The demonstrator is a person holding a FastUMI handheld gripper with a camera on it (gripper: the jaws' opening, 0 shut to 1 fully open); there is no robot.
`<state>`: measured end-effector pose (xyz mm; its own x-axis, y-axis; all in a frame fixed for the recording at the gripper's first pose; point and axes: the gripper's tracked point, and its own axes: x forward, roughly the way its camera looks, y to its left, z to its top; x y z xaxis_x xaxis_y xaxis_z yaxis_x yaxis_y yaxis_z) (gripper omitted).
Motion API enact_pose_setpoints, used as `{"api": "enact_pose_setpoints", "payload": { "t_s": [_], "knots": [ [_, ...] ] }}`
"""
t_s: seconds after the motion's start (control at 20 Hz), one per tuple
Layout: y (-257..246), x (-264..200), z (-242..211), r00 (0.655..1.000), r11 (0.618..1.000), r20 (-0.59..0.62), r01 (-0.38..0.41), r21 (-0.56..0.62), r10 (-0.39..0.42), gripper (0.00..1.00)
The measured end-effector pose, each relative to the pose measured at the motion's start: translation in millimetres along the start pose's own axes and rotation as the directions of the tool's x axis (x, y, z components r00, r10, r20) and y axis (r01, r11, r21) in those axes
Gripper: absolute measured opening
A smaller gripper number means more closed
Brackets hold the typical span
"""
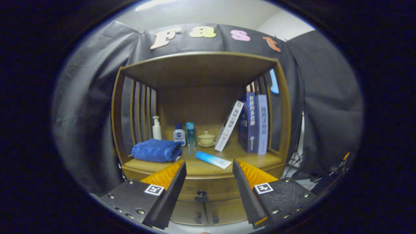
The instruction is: Pull open the drawer, take out the items inside it, and place them on the countertop above the cabinet.
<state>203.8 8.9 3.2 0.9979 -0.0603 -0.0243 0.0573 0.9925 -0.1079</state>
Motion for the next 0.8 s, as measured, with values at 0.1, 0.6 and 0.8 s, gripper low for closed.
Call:
{"api": "enact_pose_setpoints", "payload": {
  "t_s": [0.1, 0.6, 0.8],
  "knots": [
    [-5, -14, 14, 1.000, 0.999, 0.023, 0.006, -0.034, -0.006, 0.85],
    [-48, -71, 27, 1.000, 0.996, -0.007, 0.000, -0.095, 0.000, 0.67],
    [-67, -76, 17, 1.000, 0.997, -0.026, -0.004, -0.079, 0.002, 0.67]
  ]
}}
